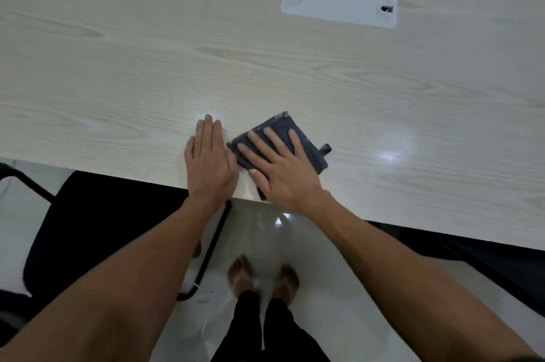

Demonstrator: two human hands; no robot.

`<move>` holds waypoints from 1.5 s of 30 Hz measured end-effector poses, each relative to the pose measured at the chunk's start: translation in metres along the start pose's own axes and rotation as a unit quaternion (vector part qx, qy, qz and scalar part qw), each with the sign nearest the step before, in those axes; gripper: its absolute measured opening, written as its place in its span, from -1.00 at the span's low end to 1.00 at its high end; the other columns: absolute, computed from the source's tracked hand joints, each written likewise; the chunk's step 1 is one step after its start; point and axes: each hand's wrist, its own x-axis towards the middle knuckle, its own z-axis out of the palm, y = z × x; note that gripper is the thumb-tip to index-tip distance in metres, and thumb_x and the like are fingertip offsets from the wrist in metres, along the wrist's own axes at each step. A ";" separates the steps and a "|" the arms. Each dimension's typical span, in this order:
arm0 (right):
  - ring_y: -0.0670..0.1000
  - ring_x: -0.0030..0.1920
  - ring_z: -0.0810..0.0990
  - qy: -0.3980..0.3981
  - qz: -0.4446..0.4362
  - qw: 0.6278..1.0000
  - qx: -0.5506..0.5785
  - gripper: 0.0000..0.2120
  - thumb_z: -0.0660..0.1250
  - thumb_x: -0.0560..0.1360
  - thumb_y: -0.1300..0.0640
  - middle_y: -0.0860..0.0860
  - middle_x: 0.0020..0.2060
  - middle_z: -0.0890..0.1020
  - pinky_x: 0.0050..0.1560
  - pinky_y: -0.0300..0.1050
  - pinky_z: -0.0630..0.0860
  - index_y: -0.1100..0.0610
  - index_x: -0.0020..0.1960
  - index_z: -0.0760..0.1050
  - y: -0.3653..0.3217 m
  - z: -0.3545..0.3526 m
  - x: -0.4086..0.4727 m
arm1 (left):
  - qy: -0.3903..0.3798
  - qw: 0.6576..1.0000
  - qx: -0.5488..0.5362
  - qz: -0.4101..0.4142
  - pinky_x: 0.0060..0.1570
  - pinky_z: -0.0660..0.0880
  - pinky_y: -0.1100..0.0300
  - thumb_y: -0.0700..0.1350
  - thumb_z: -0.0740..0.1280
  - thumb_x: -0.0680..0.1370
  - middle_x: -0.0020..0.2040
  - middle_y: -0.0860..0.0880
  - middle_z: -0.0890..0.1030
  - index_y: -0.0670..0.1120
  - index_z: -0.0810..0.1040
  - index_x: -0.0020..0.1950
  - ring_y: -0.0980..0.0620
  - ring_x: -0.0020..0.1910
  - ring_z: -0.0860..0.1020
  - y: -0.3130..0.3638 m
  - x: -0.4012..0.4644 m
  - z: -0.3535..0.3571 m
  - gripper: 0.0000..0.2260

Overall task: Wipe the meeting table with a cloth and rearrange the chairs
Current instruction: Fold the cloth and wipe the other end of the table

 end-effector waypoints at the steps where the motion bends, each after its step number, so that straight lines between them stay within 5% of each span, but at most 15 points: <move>1: 0.05 0.70 0.00 -0.007 -0.011 1.000 -0.007 -0.47 -0.05 0.74 -0.19 -0.10 0.69 0.12 0.63 0.35 -0.14 -0.18 0.69 0.10 0.011 -0.001 -0.018 | -0.003 1.000 -0.003 0.008 0.60 0.10 -0.12 -0.03 0.02 0.63 0.68 -0.19 0.19 -0.23 0.24 0.64 -0.14 0.68 0.14 0.003 0.007 0.000 -0.41; 4: 0.03 0.70 -0.11 0.007 0.158 0.987 0.005 -0.46 -0.13 0.73 -0.22 -0.13 0.70 0.01 0.62 0.36 -0.22 -0.22 0.70 0.00 0.058 -0.019 -0.025 | -0.015 0.999 -0.011 0.036 0.60 0.09 -0.11 0.01 -0.02 0.63 0.69 -0.19 0.18 -0.23 0.24 0.65 -0.13 0.68 0.14 0.018 0.025 0.001 -0.39; 8: 0.10 0.69 -0.23 0.072 0.417 0.903 0.072 -0.43 -0.19 0.73 -0.19 -0.06 0.71 -0.15 0.56 0.44 -0.32 -0.17 0.71 -0.18 0.116 -0.046 0.051 | -0.016 0.998 -0.016 0.057 0.61 0.08 -0.10 0.04 -0.03 0.66 0.69 -0.17 0.18 -0.22 0.24 0.65 -0.10 0.69 0.13 0.028 0.038 0.015 -0.39; 10: 0.11 0.69 -0.23 0.084 0.414 0.903 0.079 -0.42 -0.19 0.72 -0.17 -0.05 0.71 -0.14 0.56 0.44 -0.33 -0.14 0.71 -0.18 0.124 -0.050 0.097 | -0.005 0.998 0.003 0.063 0.61 0.10 -0.10 0.04 -0.02 0.67 0.68 -0.17 0.20 -0.21 0.24 0.65 -0.09 0.68 0.15 0.028 0.037 0.020 -0.41; 13: 0.08 0.70 -0.16 0.060 0.299 0.950 0.062 -0.42 -0.16 0.72 -0.17 -0.07 0.72 -0.07 0.61 0.35 -0.30 -0.12 0.72 -0.09 0.094 -0.043 0.126 | 0.007 0.998 0.008 0.062 0.60 0.12 -0.11 0.02 0.02 0.67 0.67 -0.17 0.23 -0.21 0.25 0.64 -0.09 0.67 0.17 0.027 0.038 0.024 -0.42; 17: 0.06 0.70 -0.10 0.019 0.163 0.986 0.024 -0.45 -0.13 0.73 -0.20 -0.11 0.71 0.02 0.64 0.29 -0.21 -0.17 0.71 0.00 0.061 -0.029 0.060 | -0.007 0.998 0.007 0.059 0.61 0.10 -0.11 0.03 0.02 0.66 0.68 -0.15 0.21 -0.20 0.23 0.65 -0.08 0.68 0.15 0.028 0.037 0.020 -0.41; 23: 0.09 0.70 -0.20 0.054 0.403 0.911 0.069 -0.43 -0.18 0.72 -0.19 -0.09 0.71 -0.13 0.58 0.40 -0.32 -0.16 0.71 -0.15 0.138 -0.062 0.109 | 0.007 0.998 0.001 0.059 0.61 0.13 -0.12 0.02 0.05 0.66 0.67 -0.16 0.23 -0.21 0.27 0.64 -0.10 0.67 0.18 0.033 0.036 0.023 -0.42; 27: 0.10 0.70 -0.20 0.031 0.264 0.962 0.058 -0.42 -0.19 0.72 -0.18 -0.07 0.71 -0.12 0.59 0.34 -0.35 -0.12 0.72 -0.13 0.082 -0.048 0.177 | 0.035 0.997 -0.026 0.056 0.58 0.21 -0.13 -0.04 0.10 0.64 0.66 -0.17 0.26 -0.22 0.27 0.63 -0.10 0.65 0.23 0.030 0.039 0.023 -0.43; 30: 0.08 0.71 -0.12 -0.011 0.055 0.998 0.007 -0.45 -0.13 0.74 -0.19 -0.09 0.71 0.00 0.63 0.31 -0.23 -0.16 0.71 -0.03 0.025 -0.028 0.132 | 0.063 0.990 -0.124 0.018 0.59 0.20 -0.01 -0.09 0.10 0.63 0.67 -0.16 0.24 -0.21 0.25 0.64 -0.07 0.65 0.23 0.022 0.038 0.009 -0.44; 33: 0.02 0.70 -0.15 -0.075 -0.111 0.990 -0.046 -0.47 -0.10 0.75 -0.20 -0.14 0.70 -0.01 0.65 0.25 -0.21 -0.22 0.70 -0.04 0.027 -0.023 0.066 | 0.087 0.989 -0.115 -0.041 0.57 0.21 -0.05 -0.10 0.09 0.62 0.66 -0.16 0.26 -0.21 0.28 0.63 -0.11 0.65 0.24 -0.010 0.037 -0.009 -0.44; 39: 0.06 0.70 -0.18 0.000 0.131 0.991 0.023 -0.45 -0.16 0.73 -0.20 -0.12 0.71 -0.07 0.61 0.32 -0.31 -0.19 0.71 -0.07 -0.020 -0.026 0.162 | 0.062 0.989 -0.032 -0.133 0.57 0.17 -0.13 -0.04 0.04 0.63 0.66 -0.17 0.26 -0.23 0.28 0.63 -0.14 0.65 0.22 -0.112 0.037 -0.030 -0.42; 41: 0.08 0.70 -0.15 0.001 0.076 0.997 0.018 -0.45 -0.13 0.74 -0.19 -0.10 0.71 -0.03 0.61 0.33 -0.30 -0.16 0.71 -0.03 -0.071 -0.015 0.185 | 0.068 0.985 -0.017 -0.155 0.56 0.16 -0.14 -0.04 0.05 0.63 0.65 -0.18 0.28 -0.23 0.30 0.62 -0.15 0.65 0.23 -0.137 0.041 -0.032 -0.43; 45: 0.07 0.71 -0.07 -0.055 -0.168 0.983 -0.047 -0.47 -0.06 0.75 -0.17 -0.11 0.70 0.06 0.65 0.27 -0.19 -0.18 0.70 0.03 -0.100 0.004 0.130 | 0.052 0.982 -0.010 -0.179 0.59 0.10 -0.12 -0.03 0.03 0.65 0.68 -0.15 0.22 -0.20 0.25 0.65 -0.11 0.68 0.15 -0.161 0.044 -0.043 -0.44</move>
